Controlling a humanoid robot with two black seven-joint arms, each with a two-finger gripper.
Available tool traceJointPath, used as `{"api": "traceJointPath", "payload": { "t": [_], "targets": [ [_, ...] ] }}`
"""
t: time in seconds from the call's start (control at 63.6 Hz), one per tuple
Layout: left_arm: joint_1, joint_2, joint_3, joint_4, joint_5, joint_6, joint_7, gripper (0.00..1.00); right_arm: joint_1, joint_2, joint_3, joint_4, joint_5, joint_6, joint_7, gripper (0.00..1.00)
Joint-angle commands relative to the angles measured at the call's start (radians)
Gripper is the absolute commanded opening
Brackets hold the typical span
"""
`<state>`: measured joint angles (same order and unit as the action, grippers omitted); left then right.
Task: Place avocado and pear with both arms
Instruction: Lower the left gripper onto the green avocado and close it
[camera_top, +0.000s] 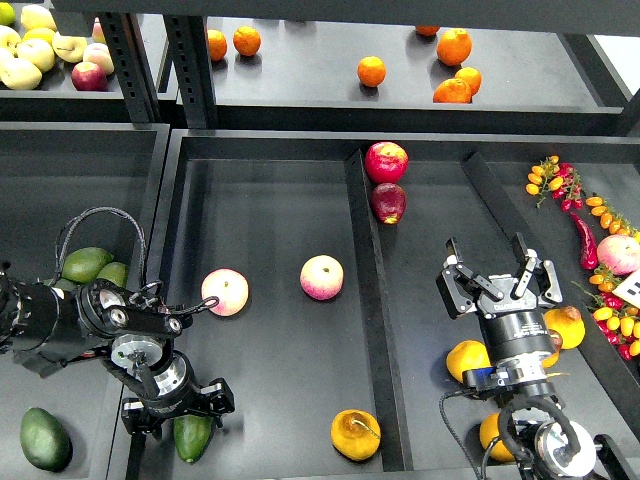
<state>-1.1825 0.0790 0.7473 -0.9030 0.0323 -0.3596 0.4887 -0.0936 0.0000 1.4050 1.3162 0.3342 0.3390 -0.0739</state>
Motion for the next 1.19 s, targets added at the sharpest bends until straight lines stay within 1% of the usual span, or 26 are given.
{"api": "traceJointPath", "payload": {
  "t": [0.0, 0.267, 0.346, 0.44, 0.503, 0.519, 0.629, 0.833, 1.022, 1.179],
  "targets": [
    [0.009, -0.002, -0.003, 0.004, 0.0, -0.002, 0.0, 0.95, 0.0, 0.0, 0.0, 0.0, -0.001, 0.001, 0.0, 1.0],
    [0.011, -0.004, -0.026, 0.006, -0.002, -0.009, 0.0, 0.8, 0.0, 0.0, 0.0, 0.0, -0.001, 0.014, -0.001, 1.0],
    [0.011, -0.004, -0.032, 0.006, -0.003, -0.012, 0.0, 0.74, 0.0, 0.0, 0.0, 0.0, 0.0, 0.014, -0.001, 1.0],
    [0.012, -0.002, -0.04, 0.006, -0.008, -0.033, 0.0, 0.64, 0.0, 0.0, 0.0, 0.0, -0.001, 0.014, 0.0, 1.0],
    [0.012, -0.002, -0.042, 0.009, -0.008, -0.044, 0.0, 0.62, 0.0, 0.0, 0.0, 0.0, -0.001, 0.014, -0.001, 1.0],
    [0.012, -0.001, -0.042, 0.012, -0.008, -0.05, 0.0, 0.6, 0.0, 0.0, 0.0, 0.0, 0.0, 0.014, -0.001, 1.0],
    [0.011, 0.005, -0.042, 0.012, -0.008, -0.07, 0.0, 0.5, 0.0, 0.0, 0.0, 0.0, 0.0, 0.014, 0.0, 1.0],
    [0.011, 0.007, -0.045, 0.013, -0.008, -0.107, 0.0, 0.36, 0.0, 0.0, 0.0, 0.0, 0.0, 0.014, 0.0, 1.0],
    [0.008, 0.007, -0.045, 0.012, -0.006, -0.129, 0.0, 0.29, 0.0, 0.0, 0.0, -0.002, -0.001, 0.014, -0.001, 1.0],
    [0.004, 0.008, -0.046, 0.012, -0.005, -0.129, 0.0, 0.24, 0.0, 0.0, 0.0, -0.002, -0.001, 0.014, 0.0, 1.0]
  ]
}}
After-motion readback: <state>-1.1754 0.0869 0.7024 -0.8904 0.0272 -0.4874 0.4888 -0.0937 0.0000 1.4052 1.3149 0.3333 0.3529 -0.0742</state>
